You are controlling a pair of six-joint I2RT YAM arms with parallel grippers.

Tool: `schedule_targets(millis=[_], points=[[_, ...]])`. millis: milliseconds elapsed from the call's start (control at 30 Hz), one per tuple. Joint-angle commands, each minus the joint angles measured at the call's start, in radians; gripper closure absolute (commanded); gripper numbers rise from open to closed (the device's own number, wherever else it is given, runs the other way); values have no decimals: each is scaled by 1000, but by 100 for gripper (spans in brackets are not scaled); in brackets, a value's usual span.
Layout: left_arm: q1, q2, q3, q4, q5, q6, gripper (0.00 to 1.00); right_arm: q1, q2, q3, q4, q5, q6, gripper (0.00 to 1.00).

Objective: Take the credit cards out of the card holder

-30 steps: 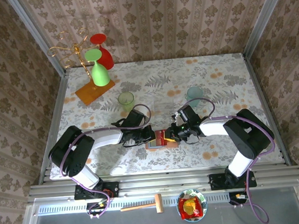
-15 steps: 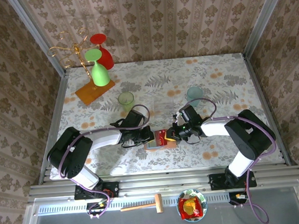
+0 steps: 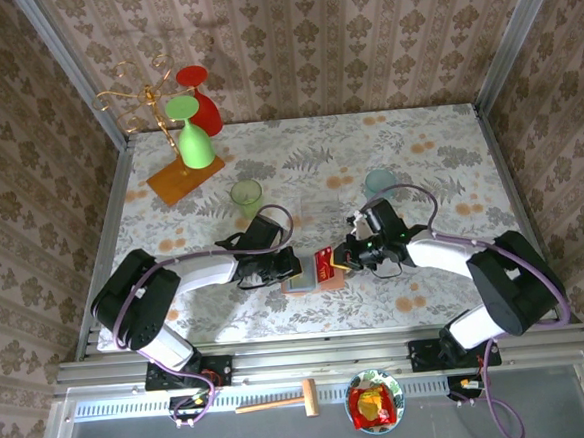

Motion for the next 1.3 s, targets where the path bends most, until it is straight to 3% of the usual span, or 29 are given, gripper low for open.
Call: schedule_targets(millis=[0, 500, 1267], points=[[-9, -37, 8, -68, -32, 8, 88, -12, -52, 46, -109, 24, -57, 97], [3, -108, 33, -226, -145, 70, 50, -52, -119, 125, -210, 26, -106, 97], [41, -173, 25, -318, -209, 146, 39, -64, -120, 134, -226, 31, -111, 96]])
